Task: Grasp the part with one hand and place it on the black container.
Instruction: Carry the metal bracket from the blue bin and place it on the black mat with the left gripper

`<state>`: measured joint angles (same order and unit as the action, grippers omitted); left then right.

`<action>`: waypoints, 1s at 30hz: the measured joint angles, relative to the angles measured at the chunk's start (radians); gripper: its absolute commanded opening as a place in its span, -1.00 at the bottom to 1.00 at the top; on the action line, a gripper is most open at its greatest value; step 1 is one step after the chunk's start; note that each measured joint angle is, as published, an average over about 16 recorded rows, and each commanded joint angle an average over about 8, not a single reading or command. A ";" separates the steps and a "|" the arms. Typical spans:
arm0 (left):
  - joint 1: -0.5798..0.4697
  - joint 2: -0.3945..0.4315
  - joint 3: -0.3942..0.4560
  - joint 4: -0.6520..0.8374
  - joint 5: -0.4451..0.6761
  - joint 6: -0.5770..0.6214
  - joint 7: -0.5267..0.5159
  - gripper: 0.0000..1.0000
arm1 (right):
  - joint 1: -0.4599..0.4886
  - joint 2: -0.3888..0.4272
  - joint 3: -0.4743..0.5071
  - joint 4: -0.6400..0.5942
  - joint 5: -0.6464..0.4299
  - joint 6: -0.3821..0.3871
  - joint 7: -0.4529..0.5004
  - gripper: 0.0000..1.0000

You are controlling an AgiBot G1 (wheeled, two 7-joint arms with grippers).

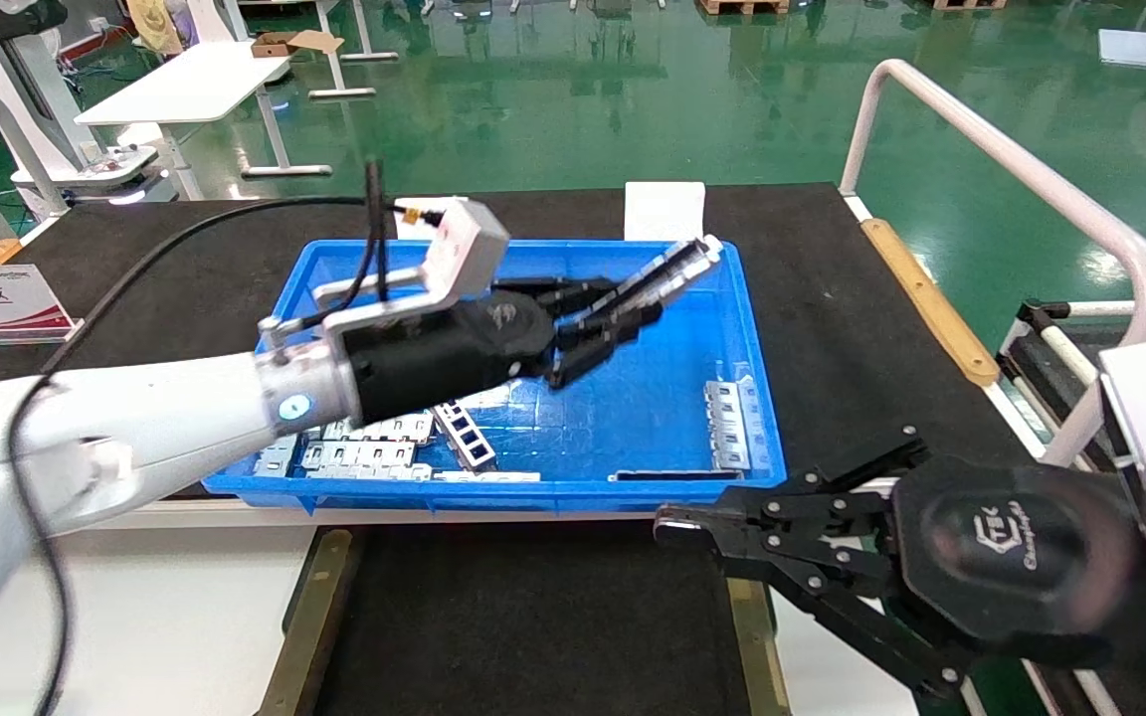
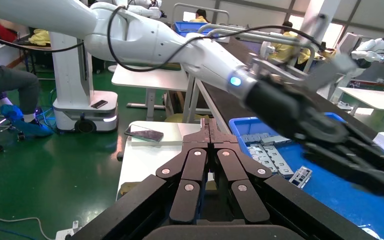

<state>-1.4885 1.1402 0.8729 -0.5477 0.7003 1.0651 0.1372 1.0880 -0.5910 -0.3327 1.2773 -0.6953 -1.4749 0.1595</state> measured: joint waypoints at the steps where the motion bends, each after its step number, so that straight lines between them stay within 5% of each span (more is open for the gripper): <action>1: 0.007 -0.021 0.000 -0.027 -0.003 0.024 -0.002 -1.00 | 0.000 0.000 0.000 0.000 0.000 0.000 0.000 -1.00; 8: 0.099 -0.177 0.015 -0.269 -0.009 0.115 -0.039 -1.00 | 0.000 0.000 0.000 0.000 0.000 0.000 0.000 -1.00; 14: 0.224 -0.297 0.038 -0.487 -0.005 0.067 -0.094 -1.00 | 0.000 0.000 0.000 0.000 0.000 0.000 0.000 -1.00; 22: 0.411 -0.377 0.084 -0.680 0.012 -0.163 -0.195 -1.00 | 0.000 0.000 -0.001 0.000 0.000 0.000 0.000 -1.00; 30: 0.545 -0.343 0.152 -0.741 0.039 -0.510 -0.340 -1.00 | 0.000 0.000 -0.001 0.000 0.001 0.000 0.000 -1.00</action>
<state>-0.9438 0.7970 1.0246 -1.2886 0.7389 0.5553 -0.2024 1.0882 -0.5907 -0.3334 1.2773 -0.6948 -1.4746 0.1592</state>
